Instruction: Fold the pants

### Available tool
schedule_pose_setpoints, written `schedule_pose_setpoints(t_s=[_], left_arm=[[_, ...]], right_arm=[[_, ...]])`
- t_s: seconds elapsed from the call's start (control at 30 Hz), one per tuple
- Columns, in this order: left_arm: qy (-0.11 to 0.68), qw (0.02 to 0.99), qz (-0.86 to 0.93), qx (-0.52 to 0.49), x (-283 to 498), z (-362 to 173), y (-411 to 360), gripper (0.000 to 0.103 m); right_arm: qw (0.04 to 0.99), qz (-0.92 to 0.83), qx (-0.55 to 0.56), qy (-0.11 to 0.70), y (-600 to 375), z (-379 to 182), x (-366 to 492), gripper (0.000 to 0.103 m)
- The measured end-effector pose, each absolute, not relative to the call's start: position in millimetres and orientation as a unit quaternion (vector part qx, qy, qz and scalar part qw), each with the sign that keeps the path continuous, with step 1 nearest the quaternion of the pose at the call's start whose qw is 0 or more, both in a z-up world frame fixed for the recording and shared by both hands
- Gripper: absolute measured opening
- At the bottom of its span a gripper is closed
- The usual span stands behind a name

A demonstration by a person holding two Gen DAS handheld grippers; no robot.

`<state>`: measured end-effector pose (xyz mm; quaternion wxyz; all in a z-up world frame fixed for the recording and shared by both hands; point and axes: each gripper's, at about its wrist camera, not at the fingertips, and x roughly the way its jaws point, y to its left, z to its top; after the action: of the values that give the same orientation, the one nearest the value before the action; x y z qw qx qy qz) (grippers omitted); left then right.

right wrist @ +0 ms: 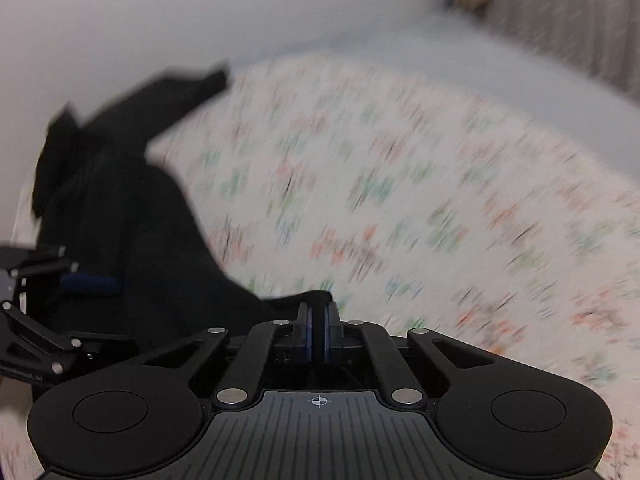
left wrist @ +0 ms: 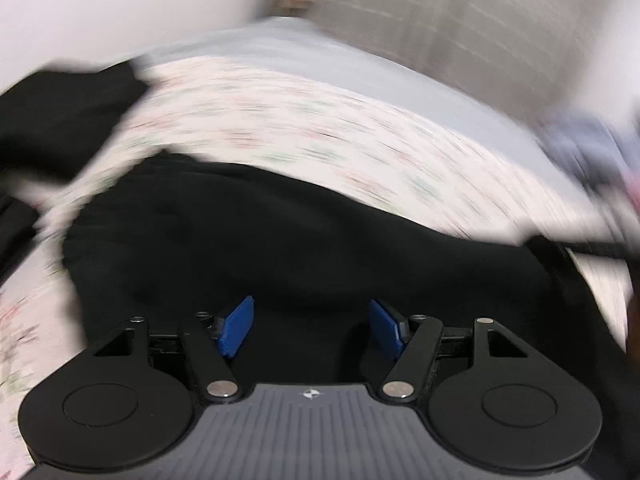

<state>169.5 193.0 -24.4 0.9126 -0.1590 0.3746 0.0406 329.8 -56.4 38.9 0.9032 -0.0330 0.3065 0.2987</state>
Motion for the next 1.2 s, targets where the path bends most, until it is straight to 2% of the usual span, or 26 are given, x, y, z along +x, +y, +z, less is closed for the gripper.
schedule_pose_setpoints(t_s=[0.03, 0.07, 0.1, 0.13, 0.2, 0.27, 0.33, 0.47, 0.6, 0.67, 0.73, 0.77, 0.87, 0.93, 0.97, 1.0, 1.03, 1.07, 1.17, 1.2], left_arm=[[0.387, 0.902, 0.051, -0.182, 171.5, -29.9, 207.1, 0.053], [0.401, 0.893, 0.063, -0.195, 172.5, -36.9, 215.2, 0.045], [0.408, 0.889, 0.074, -0.195, 171.7, -43.0, 218.1, 0.030], [0.404, 0.893, 0.080, -0.180, 169.7, -44.2, 216.2, 0.025], [0.405, 0.897, 0.088, -0.153, 168.2, -42.4, 210.6, 0.023], [0.406, 0.895, 0.095, -0.160, 167.8, -42.7, 214.6, 0.018], [0.408, 0.892, 0.101, -0.166, 166.9, -41.1, 219.4, 0.012], [0.408, 0.889, 0.097, -0.183, 163.6, -41.5, 223.9, 0.012], [0.384, 0.896, 0.069, -0.213, 160.3, -31.6, 223.8, 0.031], [0.361, 0.911, 0.070, -0.188, 157.5, -21.0, 219.7, 0.033], [0.347, 0.920, 0.067, -0.170, 158.9, -15.5, 217.8, 0.043], [0.357, 0.915, 0.068, -0.176, 164.3, -18.2, 219.9, 0.044], [0.408, 0.882, 0.083, -0.220, 177.9, -39.3, 232.6, 0.037], [0.414, 0.882, 0.095, -0.206, 177.1, -37.7, 231.6, 0.022], [0.415, 0.881, 0.095, -0.205, 175.1, -36.7, 231.8, 0.021], [0.417, 0.878, 0.097, -0.212, 172.6, -37.4, 235.0, 0.015], [0.420, 0.876, 0.099, -0.217, 170.1, -39.0, 238.8, 0.010], [0.420, 0.874, 0.095, -0.225, 168.2, -40.3, 242.1, 0.010], [0.421, 0.872, 0.090, -0.234, 165.7, -41.5, 247.8, 0.010], [0.421, 0.873, 0.091, -0.231, 164.6, -41.1, 247.0, 0.010]], right_arm=[[0.914, 0.284, -0.015, 0.289, -61.6, 43.8, 324.6, 0.003], [0.920, 0.272, -0.002, 0.281, -64.8, 45.2, 322.6, 0.003], [0.926, 0.258, 0.006, 0.277, -66.7, 43.5, 322.4, 0.002], [0.931, 0.239, 0.007, 0.276, -66.0, 39.3, 324.2, 0.002], [0.941, 0.207, 0.007, 0.268, -60.1, 33.4, 325.6, 0.002], [0.950, 0.196, 0.017, 0.240, -57.6, 37.5, 315.5, 0.002], [0.949, 0.190, 0.031, 0.248, -60.2, 33.7, 320.3, 0.001], [0.953, 0.102, -0.024, 0.286, -54.8, 2.7, 347.9, 0.000], [0.950, 0.113, -0.032, 0.290, -50.6, -1.1, 347.5, 0.000], [0.955, 0.114, -0.017, 0.273, -57.5, 8.5, 338.5, 0.004], [0.962, 0.119, 0.022, 0.243, -72.4, 24.7, 323.7, 0.018], [0.965, 0.122, 0.035, 0.229, -75.3, 32.9, 318.3, 0.020], [0.961, 0.165, 0.042, 0.218, -72.2, 48.0, 302.5, 0.021], [0.949, 0.191, 0.015, 0.252, -50.7, 38.5, 300.9, 0.020], [0.939, 0.197, -0.006, 0.281, -37.1, 26.0, 301.9, 0.019], [0.928, 0.191, -0.032, 0.318, -23.6, 8.5, 305.4, 0.019], [0.933, 0.179, -0.044, 0.310, -17.3, -4.0, 300.1, 0.019], [0.939, 0.174, -0.038, 0.294, -18.2, -7.9, 293.8, 0.019], [0.932, 0.159, 0.069, 0.319, -47.1, -5.6, 281.8, 0.018], [0.934, 0.149, 0.074, 0.317, -50.4, -4.5, 272.4, 0.018]])
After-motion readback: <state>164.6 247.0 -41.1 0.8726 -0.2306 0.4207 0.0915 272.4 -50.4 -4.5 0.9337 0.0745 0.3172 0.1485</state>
